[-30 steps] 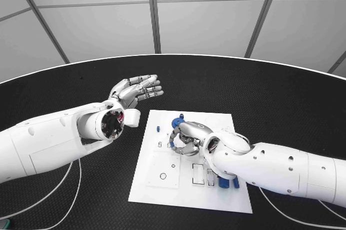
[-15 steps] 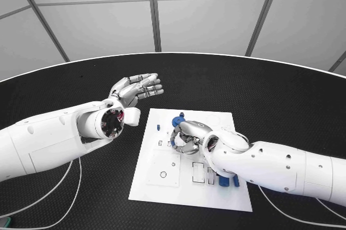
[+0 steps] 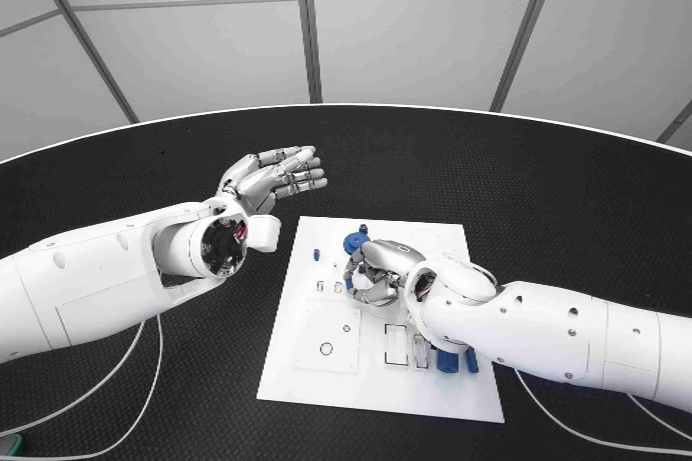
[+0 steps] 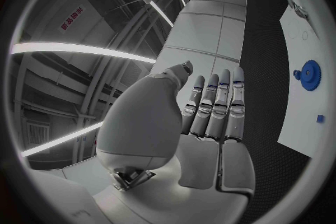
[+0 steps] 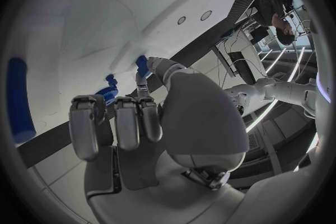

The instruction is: Assemble the parts on the task board

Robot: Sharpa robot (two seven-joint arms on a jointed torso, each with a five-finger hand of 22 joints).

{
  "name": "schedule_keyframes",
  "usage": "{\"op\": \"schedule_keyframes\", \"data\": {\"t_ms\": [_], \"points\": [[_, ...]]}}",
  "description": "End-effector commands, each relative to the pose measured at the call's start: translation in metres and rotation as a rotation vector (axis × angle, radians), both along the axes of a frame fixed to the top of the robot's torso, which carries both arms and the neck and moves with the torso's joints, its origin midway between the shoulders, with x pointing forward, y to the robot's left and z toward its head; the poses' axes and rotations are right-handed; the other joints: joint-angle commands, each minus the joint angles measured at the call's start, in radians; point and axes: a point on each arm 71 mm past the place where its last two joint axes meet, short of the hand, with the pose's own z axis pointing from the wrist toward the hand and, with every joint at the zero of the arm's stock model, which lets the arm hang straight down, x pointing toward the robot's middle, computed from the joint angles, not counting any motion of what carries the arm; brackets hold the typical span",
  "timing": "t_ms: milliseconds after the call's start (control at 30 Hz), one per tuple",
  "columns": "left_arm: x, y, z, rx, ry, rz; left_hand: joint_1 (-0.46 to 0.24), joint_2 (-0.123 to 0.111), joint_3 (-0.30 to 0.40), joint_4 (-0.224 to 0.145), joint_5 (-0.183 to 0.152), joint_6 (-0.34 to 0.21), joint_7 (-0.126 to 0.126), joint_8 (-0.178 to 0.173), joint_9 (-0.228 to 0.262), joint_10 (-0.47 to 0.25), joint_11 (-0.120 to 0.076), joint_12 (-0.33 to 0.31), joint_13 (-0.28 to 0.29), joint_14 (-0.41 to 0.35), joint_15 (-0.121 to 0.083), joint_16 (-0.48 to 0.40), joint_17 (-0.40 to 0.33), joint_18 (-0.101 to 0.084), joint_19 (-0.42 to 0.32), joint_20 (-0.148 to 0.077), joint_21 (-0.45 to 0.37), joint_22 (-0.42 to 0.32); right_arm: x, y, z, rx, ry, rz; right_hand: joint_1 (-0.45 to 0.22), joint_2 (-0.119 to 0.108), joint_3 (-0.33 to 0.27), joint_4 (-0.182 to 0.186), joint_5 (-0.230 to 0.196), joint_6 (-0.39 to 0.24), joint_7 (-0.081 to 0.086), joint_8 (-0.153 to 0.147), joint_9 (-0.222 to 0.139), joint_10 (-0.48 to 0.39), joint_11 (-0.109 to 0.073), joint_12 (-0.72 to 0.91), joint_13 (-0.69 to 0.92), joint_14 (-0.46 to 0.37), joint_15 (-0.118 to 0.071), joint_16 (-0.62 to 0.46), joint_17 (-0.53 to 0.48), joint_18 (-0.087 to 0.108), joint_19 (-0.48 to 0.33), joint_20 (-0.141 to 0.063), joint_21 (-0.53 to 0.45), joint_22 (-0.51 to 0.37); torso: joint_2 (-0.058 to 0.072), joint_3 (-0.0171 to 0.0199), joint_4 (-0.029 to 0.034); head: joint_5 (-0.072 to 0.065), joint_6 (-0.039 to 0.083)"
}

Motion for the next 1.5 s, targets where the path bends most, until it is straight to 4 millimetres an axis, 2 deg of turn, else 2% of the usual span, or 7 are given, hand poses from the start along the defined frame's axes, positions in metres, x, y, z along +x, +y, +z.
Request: {"op": "schedule_keyframes", "data": {"t_ms": [33, 633, 933, 1500], "points": [[-0.0001, 0.0, 0.0, 0.0, 0.0, 0.0, -0.005, -0.005, 0.005, 0.001, -0.003, -0.005, 0.045, -0.005, -0.001, -0.007, 0.0, -0.003, 0.0, -0.002, 0.005, -0.004, 0.001, 0.012, -0.007, 0.003, 0.006, -0.001, -0.0002, 0.0007, -0.0001, -0.002, 0.002, 0.002, 0.001, 0.013, 0.003, -0.001, 0.003, 0.007, -0.001, 0.002, 0.013, 0.103, -0.004, 0.005, 0.263, 0.104, 0.004, 0.004, 0.261, -0.015, 0.102, 0.003, 0.004, 0.264, 0.0, 0.0002, -0.0005, 0.001, -0.001], [-0.0011, 0.0005, 0.0003, 0.0, 0.0, 0.0, -0.008, -0.006, 0.007, -0.001, -0.003, -0.005, 0.045, -0.005, -0.002, -0.007, 0.0, -0.003, 0.0, -0.002, 0.005, -0.005, 0.002, 0.012, -0.007, 0.003, 0.007, -0.002, -0.0003, 0.003, -0.0014, -0.014, 0.014, 0.001, -0.005, 0.009, 0.003, -0.002, 0.005, 0.007, -0.001, 0.003, 0.015, 0.103, -0.004, 0.005, 0.263, 0.103, 0.005, 0.004, 0.26, -0.015, 0.102, 0.004, 0.004, 0.263, 0.0, 0.001, -0.0004, -0.004, -0.004], [-0.0015, 0.0009, 0.0004, 0.0, 0.0, 0.0, -0.008, -0.006, 0.007, -0.001, -0.003, -0.005, 0.045, -0.005, -0.002, -0.007, 0.0, -0.003, 0.0, -0.002, 0.005, -0.005, 0.002, 0.012, -0.007, 0.003, 0.007, -0.002, 0.0004, 0.0031, -0.0022, -0.022, 0.02, -0.006, -0.024, -0.005, -0.001, -0.004, 0.006, -0.008, 0.004, -0.003, 0.016, 0.101, 0.0, 0.003, 0.261, 0.103, 0.008, 0.004, 0.259, -0.015, 0.102, 0.007, 0.003, 0.262, 0.0, 0.0005, -0.0004, -0.005, -0.007], [-0.0019, 0.0011, 0.0005, 0.0, 0.0, 0.0, -0.008, -0.006, 0.007, -0.001, -0.003, -0.005, 0.045, -0.005, -0.002, -0.007, 0.0, -0.003, 0.0, -0.002, 0.005, -0.005, 0.002, 0.012, -0.007, 0.003, 0.007, -0.002, 0.0016, 0.0037, -0.0034, -0.032, 0.027, -0.016, -0.038, -0.015, 0.0, -0.007, 0.005, -0.027, 0.011, -0.013, 0.014, 0.094, 0.006, -0.006, 0.253, 0.103, 0.014, 0.003, 0.257, -0.014, 0.101, 0.012, 0.002, 0.261, 0.0, 0.0006, -0.0005, -0.005, -0.01]]}}
